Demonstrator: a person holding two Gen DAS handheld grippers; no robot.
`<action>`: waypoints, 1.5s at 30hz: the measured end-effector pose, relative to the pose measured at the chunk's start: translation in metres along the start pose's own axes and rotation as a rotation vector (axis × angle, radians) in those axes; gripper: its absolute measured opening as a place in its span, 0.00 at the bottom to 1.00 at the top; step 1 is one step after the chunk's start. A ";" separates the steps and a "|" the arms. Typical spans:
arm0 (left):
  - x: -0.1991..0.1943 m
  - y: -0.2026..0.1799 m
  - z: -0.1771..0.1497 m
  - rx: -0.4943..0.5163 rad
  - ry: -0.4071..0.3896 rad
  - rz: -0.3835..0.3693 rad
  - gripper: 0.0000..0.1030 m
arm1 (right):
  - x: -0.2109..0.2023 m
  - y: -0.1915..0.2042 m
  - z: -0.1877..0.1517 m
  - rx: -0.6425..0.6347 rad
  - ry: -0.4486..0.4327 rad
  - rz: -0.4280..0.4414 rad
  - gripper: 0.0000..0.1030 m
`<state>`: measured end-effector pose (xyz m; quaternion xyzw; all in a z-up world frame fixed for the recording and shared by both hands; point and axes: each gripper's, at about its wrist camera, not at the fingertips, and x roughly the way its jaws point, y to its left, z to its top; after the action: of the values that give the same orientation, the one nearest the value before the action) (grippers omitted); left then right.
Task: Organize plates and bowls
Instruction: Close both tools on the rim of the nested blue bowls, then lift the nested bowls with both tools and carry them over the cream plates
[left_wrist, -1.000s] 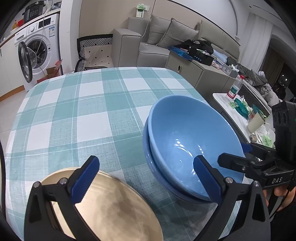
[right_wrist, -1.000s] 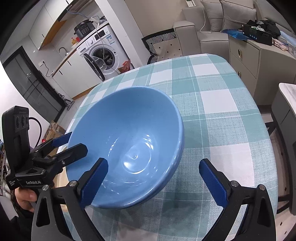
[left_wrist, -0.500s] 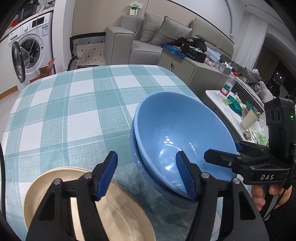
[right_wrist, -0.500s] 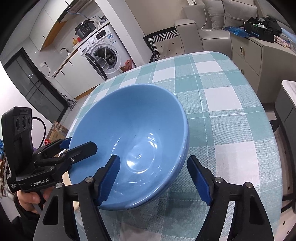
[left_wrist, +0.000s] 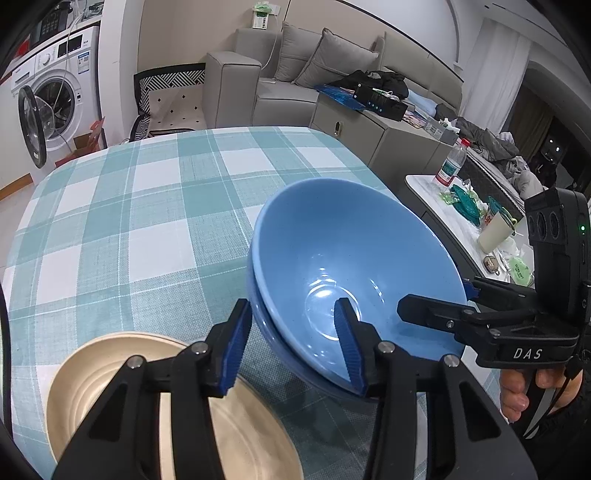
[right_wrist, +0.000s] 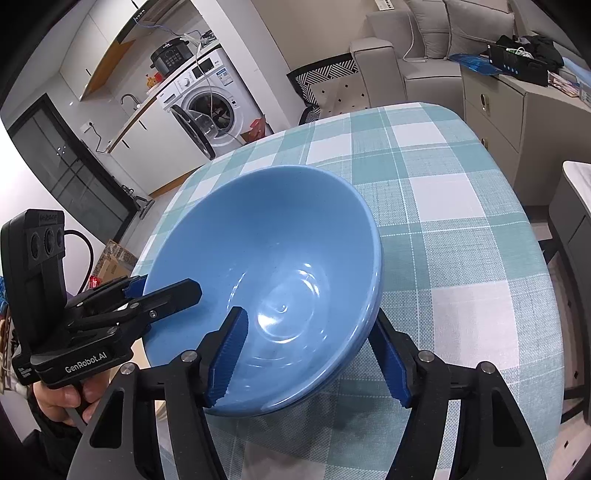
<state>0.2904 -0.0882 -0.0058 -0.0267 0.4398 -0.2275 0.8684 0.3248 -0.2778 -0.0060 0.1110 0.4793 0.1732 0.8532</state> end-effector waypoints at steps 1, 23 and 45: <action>0.000 0.000 0.000 -0.001 0.001 0.001 0.44 | 0.000 0.000 0.000 0.001 0.001 -0.002 0.67; -0.005 -0.005 0.001 0.003 0.015 0.042 0.38 | 0.001 0.004 0.004 -0.005 0.071 -0.097 0.49; -0.024 -0.006 0.003 0.004 -0.015 0.058 0.38 | -0.017 0.019 0.010 -0.035 0.042 -0.098 0.48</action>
<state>0.2785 -0.0839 0.0159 -0.0140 0.4334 -0.2027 0.8780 0.3214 -0.2670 0.0188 0.0686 0.4991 0.1417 0.8521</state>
